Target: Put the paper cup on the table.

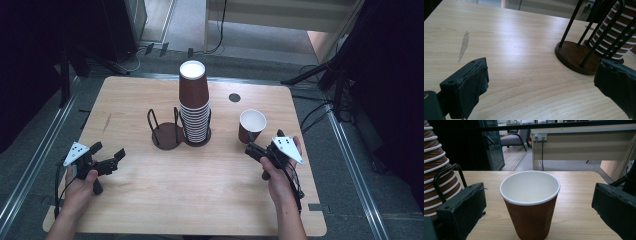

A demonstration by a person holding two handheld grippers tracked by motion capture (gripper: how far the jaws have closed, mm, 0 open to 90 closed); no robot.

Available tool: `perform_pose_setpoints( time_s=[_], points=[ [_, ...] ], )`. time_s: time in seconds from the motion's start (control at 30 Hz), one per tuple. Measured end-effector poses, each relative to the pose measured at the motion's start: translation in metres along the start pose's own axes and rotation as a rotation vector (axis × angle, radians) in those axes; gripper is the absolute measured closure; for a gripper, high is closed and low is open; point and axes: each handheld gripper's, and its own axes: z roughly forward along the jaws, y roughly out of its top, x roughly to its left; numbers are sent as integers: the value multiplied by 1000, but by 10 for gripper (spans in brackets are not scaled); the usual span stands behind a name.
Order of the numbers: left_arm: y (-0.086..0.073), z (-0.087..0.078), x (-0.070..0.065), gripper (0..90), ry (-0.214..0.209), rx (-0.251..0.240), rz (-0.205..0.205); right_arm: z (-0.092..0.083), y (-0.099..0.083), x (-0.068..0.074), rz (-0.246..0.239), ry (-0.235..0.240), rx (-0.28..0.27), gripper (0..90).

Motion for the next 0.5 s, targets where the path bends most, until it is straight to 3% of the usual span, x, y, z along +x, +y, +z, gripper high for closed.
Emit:
perform_pose_setpoints(
  time_s=[0.5],
  points=[
    [0,0,0,0,1,0,0,-27,-10,-29,13,-45,9,0]
  ],
)
